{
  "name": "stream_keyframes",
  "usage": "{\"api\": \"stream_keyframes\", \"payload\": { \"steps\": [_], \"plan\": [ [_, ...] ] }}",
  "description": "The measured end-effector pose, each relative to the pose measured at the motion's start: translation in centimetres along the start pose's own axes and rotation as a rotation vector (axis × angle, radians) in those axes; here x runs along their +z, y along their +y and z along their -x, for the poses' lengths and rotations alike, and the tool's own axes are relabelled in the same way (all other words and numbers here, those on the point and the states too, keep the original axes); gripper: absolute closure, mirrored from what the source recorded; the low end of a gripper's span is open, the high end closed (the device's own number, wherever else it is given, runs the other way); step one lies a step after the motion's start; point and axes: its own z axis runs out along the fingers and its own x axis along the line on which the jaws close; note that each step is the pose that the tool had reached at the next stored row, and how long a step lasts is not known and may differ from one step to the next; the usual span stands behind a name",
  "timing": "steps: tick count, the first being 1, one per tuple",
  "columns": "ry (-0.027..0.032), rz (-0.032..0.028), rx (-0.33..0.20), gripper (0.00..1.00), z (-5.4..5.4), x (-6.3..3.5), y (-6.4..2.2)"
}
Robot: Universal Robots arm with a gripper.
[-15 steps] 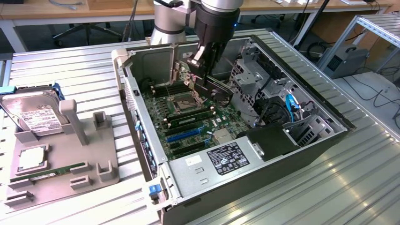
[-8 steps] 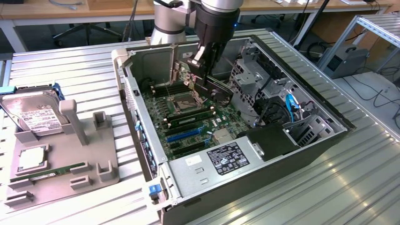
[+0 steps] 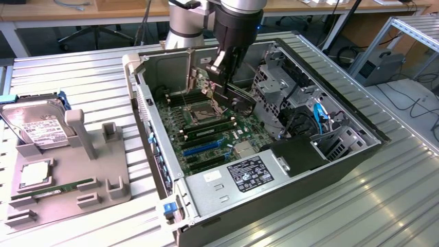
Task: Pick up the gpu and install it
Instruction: 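Insert the gpu into the slot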
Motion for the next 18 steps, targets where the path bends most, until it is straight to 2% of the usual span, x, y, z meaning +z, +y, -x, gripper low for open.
{"api": "stream_keyframes", "payload": {
  "steps": [18],
  "plan": [
    [0.0, 0.0008, -0.03, 0.73, 0.0, 0.05, 0.0]
  ]
}}
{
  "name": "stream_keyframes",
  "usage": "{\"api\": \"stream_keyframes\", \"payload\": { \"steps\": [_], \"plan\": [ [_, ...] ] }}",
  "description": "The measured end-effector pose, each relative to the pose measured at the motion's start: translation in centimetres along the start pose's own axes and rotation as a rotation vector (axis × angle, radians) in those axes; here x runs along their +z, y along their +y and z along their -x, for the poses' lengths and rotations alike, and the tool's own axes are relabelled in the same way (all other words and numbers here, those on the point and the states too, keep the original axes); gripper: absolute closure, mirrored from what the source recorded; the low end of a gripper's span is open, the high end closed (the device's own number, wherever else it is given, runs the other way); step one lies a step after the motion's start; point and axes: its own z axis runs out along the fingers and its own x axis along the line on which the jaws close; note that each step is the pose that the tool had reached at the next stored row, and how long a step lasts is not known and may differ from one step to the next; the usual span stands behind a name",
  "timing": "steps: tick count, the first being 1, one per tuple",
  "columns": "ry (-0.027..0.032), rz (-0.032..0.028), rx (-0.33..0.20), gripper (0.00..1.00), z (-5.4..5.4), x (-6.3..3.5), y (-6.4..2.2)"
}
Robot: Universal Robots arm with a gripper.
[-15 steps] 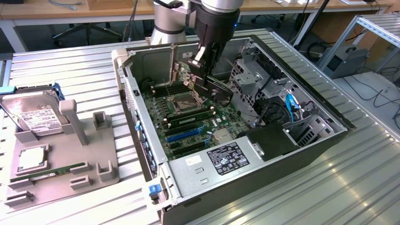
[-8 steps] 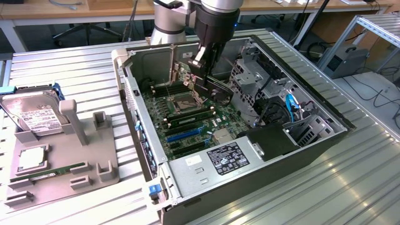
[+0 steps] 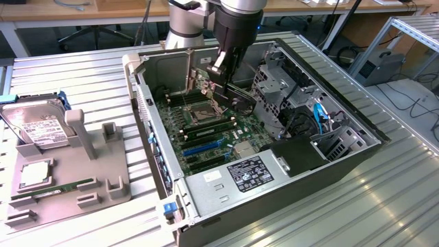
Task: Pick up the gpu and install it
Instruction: 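Insert the gpu into the slot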
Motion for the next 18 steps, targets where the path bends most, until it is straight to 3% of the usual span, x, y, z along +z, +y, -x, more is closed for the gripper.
{"api": "stream_keyframes", "payload": {
  "steps": [18],
  "plan": [
    [0.0001, 0.0008, -0.029, 0.73, 0.0, 0.04, 0.0]
  ]
}}
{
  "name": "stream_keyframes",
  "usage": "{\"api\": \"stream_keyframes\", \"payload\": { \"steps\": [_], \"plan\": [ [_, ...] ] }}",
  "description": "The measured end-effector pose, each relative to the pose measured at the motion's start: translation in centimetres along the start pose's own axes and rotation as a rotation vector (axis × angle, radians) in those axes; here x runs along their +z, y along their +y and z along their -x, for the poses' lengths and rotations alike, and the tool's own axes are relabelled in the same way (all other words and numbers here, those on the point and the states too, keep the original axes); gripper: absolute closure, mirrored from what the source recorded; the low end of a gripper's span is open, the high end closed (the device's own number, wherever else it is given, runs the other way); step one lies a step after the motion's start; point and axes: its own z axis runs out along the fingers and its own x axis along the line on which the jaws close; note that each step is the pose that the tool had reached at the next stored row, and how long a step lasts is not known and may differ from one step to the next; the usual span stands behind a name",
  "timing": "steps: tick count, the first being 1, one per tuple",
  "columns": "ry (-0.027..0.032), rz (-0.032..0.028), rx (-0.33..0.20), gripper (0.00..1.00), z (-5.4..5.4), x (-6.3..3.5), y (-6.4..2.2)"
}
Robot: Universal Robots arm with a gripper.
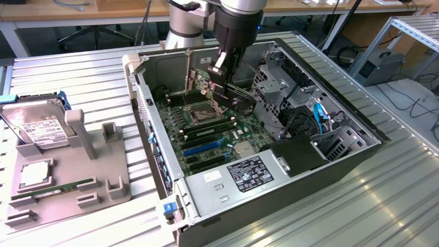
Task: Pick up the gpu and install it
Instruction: 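Insert the gpu into the slot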
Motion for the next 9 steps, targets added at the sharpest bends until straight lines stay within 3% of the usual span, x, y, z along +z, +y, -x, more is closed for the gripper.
{"api": "stream_keyframes", "payload": {
  "steps": [9],
  "plan": [
    [0.0, 0.0004, -0.015, 0.73, 0.0, 0.03, 0.0]
  ]
}}
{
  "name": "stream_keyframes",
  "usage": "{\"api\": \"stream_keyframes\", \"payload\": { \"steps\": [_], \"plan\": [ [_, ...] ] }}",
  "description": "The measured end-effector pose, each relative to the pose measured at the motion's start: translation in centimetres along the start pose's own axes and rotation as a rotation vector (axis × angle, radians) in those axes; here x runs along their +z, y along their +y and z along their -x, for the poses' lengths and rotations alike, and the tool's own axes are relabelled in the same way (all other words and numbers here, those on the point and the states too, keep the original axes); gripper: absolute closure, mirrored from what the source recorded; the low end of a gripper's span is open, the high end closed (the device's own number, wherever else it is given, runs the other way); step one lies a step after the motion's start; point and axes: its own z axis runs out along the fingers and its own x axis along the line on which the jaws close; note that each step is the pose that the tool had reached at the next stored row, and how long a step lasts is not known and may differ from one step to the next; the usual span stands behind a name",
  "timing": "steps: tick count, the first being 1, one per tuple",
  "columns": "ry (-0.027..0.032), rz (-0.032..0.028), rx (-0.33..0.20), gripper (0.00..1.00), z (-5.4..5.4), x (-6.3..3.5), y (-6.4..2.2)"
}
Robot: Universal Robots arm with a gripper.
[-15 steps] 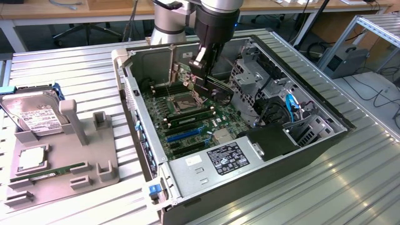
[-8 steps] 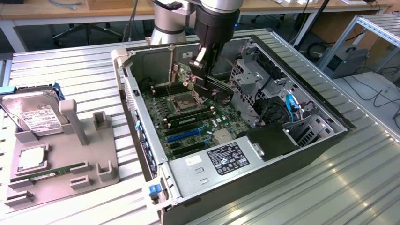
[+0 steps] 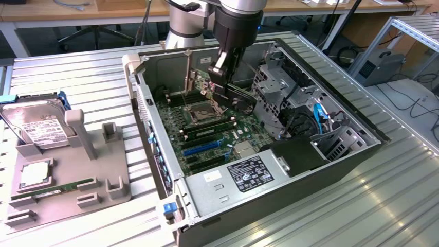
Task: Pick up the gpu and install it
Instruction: 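Insert the gpu into the slot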
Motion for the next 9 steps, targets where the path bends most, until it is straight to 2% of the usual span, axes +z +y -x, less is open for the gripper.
{"api": "stream_keyframes", "payload": {
  "steps": [9],
  "plan": [
    [0.0001, 0.0004, -0.014, 0.73, 0.0, 0.02, 0.0]
  ]
}}
